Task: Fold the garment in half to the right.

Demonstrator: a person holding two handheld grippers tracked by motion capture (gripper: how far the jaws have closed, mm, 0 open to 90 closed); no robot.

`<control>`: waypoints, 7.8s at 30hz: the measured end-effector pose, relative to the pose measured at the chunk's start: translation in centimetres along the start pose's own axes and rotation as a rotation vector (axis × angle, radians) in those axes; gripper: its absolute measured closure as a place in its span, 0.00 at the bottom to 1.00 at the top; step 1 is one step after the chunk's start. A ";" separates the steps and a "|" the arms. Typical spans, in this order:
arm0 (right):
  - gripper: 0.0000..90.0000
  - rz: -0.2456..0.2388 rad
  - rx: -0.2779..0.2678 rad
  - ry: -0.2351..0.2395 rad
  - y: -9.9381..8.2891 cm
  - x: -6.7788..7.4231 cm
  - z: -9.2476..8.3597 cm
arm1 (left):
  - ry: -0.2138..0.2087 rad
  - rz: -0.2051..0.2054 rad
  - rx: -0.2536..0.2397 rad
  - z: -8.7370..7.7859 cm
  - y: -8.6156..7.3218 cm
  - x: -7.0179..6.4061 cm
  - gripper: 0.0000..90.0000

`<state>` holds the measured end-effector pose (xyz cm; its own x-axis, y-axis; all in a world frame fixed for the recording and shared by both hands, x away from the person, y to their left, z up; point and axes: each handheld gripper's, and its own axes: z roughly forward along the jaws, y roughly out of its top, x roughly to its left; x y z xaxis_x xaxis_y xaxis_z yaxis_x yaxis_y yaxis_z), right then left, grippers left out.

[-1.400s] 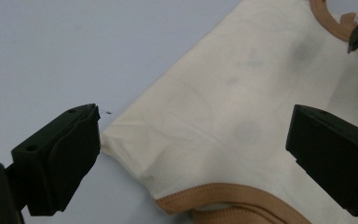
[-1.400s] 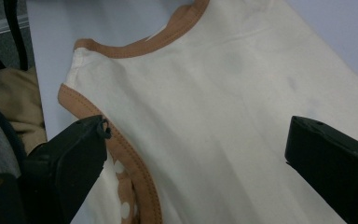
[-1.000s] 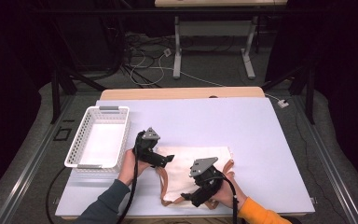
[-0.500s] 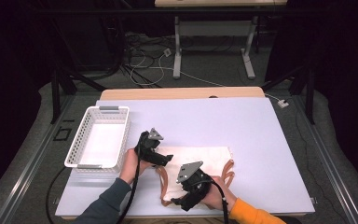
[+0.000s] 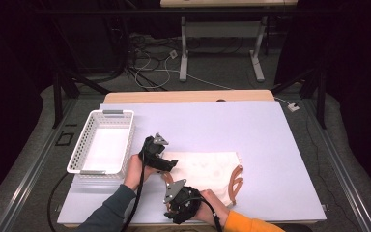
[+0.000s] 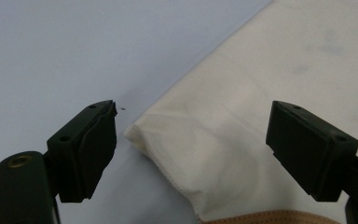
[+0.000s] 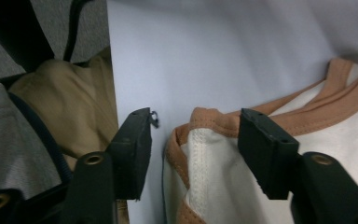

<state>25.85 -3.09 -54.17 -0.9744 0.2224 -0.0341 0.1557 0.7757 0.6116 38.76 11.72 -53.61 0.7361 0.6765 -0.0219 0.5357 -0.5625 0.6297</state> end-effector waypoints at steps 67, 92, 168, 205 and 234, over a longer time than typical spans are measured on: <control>0.94 0.016 -0.098 -0.093 -1.2 0.3 -1.9 | -0.017 0.016 0.011 0.1 -0.2 1.1 0.92; 0.94 0.017 -0.204 -0.139 -0.1 0.0 -4.0 | 0.047 0.027 -0.024 -2.1 0.8 1.6 0.93; 0.66 0.274 -0.049 -0.235 -10.5 -1.5 -10.3 | -0.126 0.179 -0.056 3.4 10.8 -5.6 0.38; 1.00 0.146 -0.043 -0.294 -6.2 -7.6 -6.4 | -0.141 0.099 -0.058 -1.4 0.3 -3.9 0.15; 0.98 0.305 0.016 -0.406 -11.2 -9.9 -10.9 | -0.139 0.117 -0.037 -1.7 -1.2 -4.5 0.14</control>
<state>31.96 -20.41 -52.08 -0.7427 0.6497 -0.1624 0.4289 0.6477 0.6298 34.15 10.17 -52.91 0.8439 0.5339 -0.0519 0.4291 -0.6139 0.6626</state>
